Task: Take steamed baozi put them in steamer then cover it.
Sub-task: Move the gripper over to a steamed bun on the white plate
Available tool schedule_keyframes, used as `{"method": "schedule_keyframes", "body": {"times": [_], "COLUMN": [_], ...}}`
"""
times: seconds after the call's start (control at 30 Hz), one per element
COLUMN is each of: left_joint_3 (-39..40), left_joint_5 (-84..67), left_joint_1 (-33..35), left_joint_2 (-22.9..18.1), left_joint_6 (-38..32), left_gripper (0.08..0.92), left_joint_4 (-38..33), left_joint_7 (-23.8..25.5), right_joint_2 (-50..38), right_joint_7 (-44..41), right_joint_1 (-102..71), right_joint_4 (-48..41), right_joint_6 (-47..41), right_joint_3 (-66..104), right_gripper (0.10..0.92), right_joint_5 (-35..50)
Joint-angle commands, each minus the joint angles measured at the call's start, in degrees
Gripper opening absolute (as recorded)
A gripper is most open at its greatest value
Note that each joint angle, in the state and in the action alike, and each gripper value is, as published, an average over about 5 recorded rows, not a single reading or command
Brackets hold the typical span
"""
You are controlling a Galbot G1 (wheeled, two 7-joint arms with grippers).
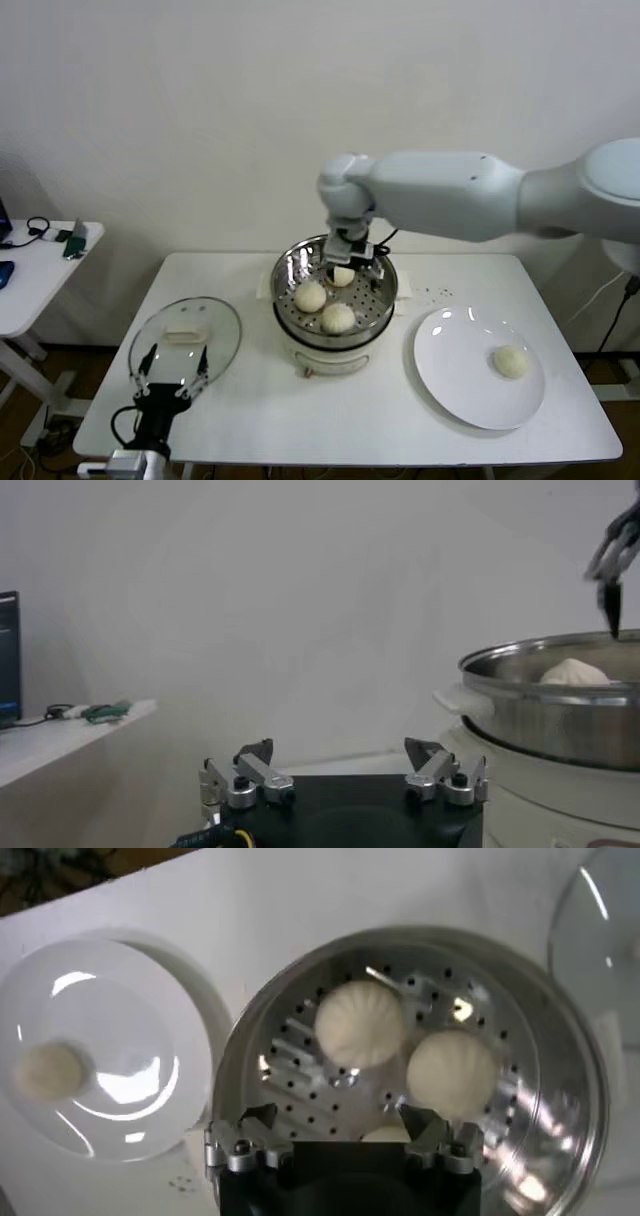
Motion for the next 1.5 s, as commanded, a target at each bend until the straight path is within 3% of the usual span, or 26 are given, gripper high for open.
{"method": "schedule_keyframes", "body": {"times": [0.03, 0.27, 0.53, 1.03, 1.5], "left_joint_3": [0.4, 0.4, 0.1, -0.5, -0.9], "left_joint_5": [-0.1, -0.1, 0.2, 1.4, 1.5], "left_joint_1": [-0.2, -0.1, 0.7, 1.6, 0.5], "left_joint_2": [-0.1, -0.1, -0.3, -1.3, -1.1], "left_joint_6": [0.1, 0.1, 0.2, 0.8, 1.5], "left_gripper": [0.823, 0.823, 0.823, 0.823, 0.823], "left_joint_4": [0.0, 0.1, -0.1, -0.2, 0.5], "left_joint_7": [0.1, 0.2, 0.1, -0.2, -0.3], "right_joint_2": [-19.9, -33.4, -40.4, -40.9, -36.8], "right_joint_7": [9.4, 12.5, 11.2, 10.4, 9.9], "right_joint_1": [8.7, 2.8, -12.0, -37.6, -42.5], "right_joint_4": [7.1, 11.2, 5.2, -4.3, -9.2], "right_joint_6": [-18.5, -26.2, -26.8, -24.6, -23.6], "right_joint_3": [-11.2, -12.1, -3.6, 18.5, 25.9], "right_gripper": [0.823, 0.823, 0.823, 0.823, 0.823], "right_joint_5": [13.9, 9.8, 0.7, -8.8, -11.0]}}
